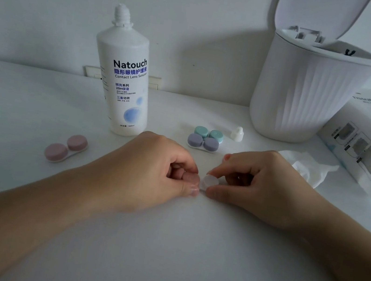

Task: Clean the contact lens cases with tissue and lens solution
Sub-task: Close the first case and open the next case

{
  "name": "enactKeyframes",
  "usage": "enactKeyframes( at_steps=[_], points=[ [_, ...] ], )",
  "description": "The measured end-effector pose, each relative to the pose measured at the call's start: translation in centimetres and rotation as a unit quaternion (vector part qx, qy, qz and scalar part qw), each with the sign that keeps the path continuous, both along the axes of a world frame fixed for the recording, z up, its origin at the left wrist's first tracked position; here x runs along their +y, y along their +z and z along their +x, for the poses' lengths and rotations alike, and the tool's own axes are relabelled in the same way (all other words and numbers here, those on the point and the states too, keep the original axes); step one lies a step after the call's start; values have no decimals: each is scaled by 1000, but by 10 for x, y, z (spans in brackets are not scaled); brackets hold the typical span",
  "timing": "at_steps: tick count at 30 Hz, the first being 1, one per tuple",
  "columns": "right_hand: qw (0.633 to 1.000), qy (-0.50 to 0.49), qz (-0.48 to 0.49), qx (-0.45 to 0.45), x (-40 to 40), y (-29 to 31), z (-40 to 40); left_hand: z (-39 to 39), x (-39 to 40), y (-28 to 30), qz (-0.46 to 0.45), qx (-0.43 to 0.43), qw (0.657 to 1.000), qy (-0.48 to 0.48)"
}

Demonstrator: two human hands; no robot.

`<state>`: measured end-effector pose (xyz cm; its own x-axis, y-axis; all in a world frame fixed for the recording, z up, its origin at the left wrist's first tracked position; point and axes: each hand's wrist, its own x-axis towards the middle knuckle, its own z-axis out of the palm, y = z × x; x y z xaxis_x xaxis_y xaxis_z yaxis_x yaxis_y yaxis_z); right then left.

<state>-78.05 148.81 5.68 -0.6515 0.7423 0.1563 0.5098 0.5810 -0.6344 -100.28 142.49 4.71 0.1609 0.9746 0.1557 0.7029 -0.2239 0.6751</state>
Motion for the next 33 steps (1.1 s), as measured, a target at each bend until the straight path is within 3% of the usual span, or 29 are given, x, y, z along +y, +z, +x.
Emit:
enactKeyframes(
  at_steps=[17,22,26,33],
  points=[
    [999,20,-16,-27,-2,5,0,-1,-6,5,35,43,998,14],
    [999,20,-21,-27,-1,4,-1,-2,-10,4,47,16,998,-41],
    [999,21,-29,-20,-1,4,-1,0,-7,0,53,-14,998,-21],
    [999,29,-29,-18,0,4,0,-2,-7,2,55,8,998,-23]
  ],
)
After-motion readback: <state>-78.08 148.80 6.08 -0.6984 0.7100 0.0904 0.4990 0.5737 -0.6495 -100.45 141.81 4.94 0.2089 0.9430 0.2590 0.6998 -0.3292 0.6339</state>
